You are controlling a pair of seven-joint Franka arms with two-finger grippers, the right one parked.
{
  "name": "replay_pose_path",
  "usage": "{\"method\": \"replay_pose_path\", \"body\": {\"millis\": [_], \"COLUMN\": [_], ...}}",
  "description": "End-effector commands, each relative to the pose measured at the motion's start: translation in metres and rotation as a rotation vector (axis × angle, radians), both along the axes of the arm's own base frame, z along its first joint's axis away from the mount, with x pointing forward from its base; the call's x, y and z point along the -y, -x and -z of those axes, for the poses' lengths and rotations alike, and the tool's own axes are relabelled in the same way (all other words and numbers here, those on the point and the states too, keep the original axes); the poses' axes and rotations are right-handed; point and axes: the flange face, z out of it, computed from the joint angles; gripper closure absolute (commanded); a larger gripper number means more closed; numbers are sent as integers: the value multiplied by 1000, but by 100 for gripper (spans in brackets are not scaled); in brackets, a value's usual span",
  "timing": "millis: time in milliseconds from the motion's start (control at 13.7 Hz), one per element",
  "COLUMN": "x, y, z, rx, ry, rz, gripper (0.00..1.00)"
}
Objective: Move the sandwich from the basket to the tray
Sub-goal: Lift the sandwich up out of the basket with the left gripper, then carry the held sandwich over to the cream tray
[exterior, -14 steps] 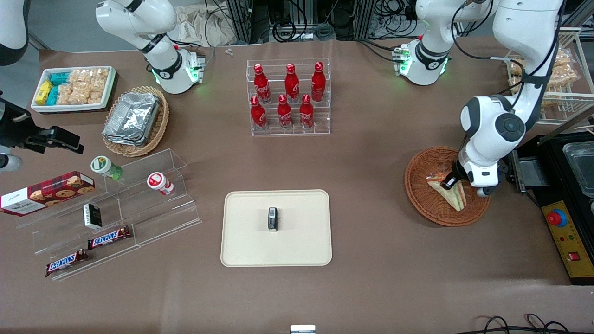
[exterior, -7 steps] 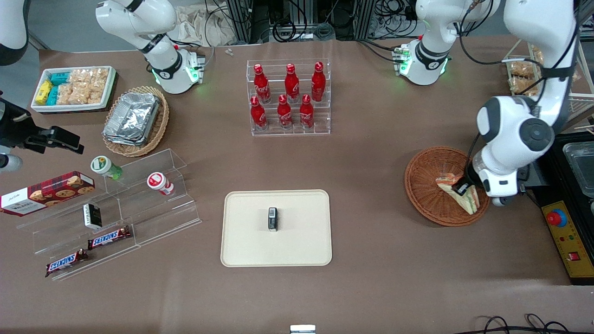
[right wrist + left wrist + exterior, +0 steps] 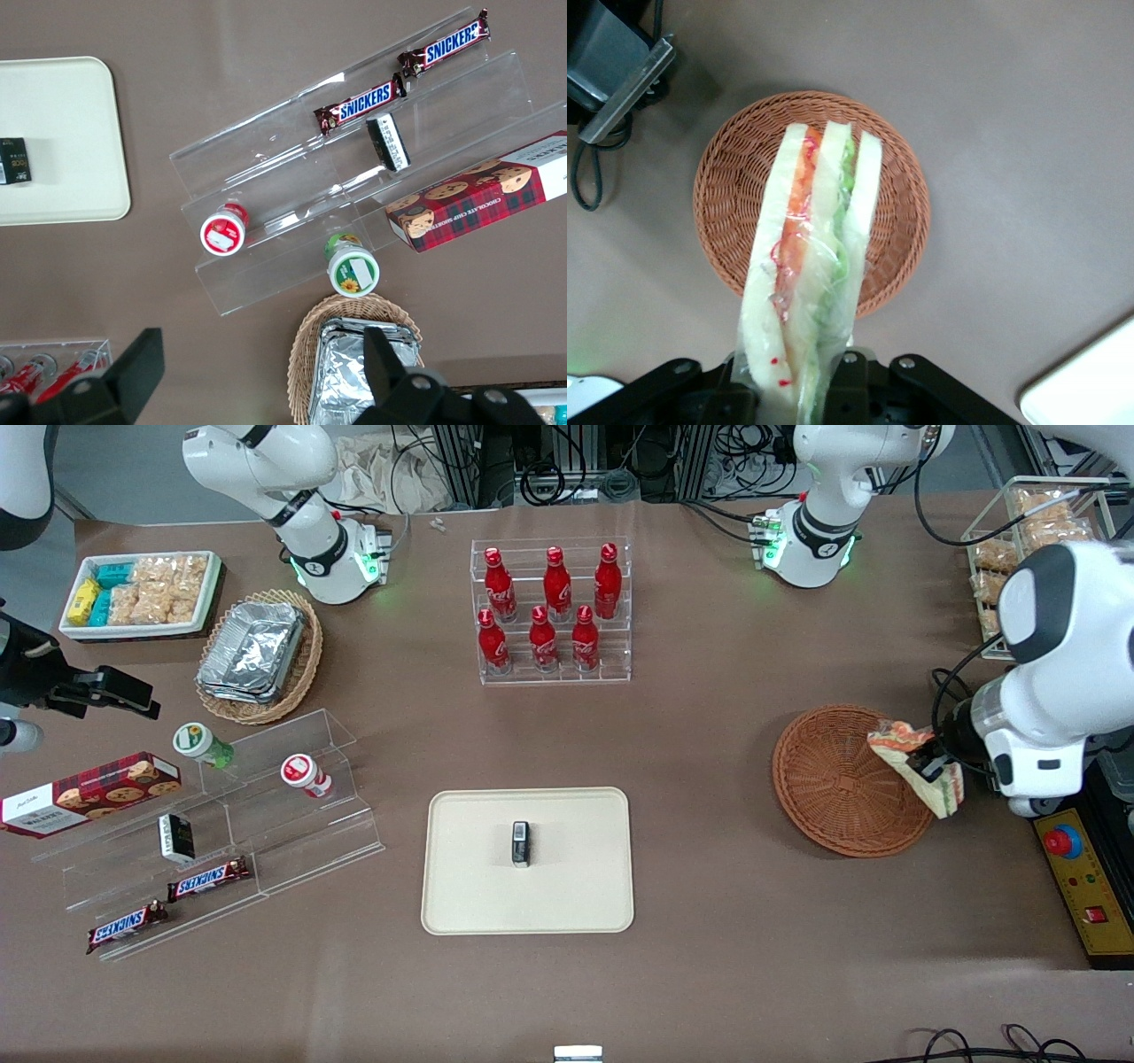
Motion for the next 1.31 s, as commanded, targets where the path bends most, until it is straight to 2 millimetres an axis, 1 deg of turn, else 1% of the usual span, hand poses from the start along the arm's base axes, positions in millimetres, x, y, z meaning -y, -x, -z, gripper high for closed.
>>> {"method": "replay_pose_path", "body": {"millis": [0,146,292,365,438,584,657,803,876,949,1022,1241], "x": [18,47,75,90,108,151,176,213,224,239,256,302], "y": [-6,-5,-6,-10,-13,-19,-21,-27,-32,-33,-31,-32], "z": [-35,-41,-46,-44,-38,-23,-10,12,24,36,52,121], "rx": [30,45,64,68,63,56,48,50,64,75,69,76], "ry": [-3,16,34,49,63,60,53,71,90,102,108,113], "rz": [53,166,229,268,314,404,454,519,535,554,581,709], "gripper": [91,91,98,98,98,98,98,98,96,95,95,92]}}
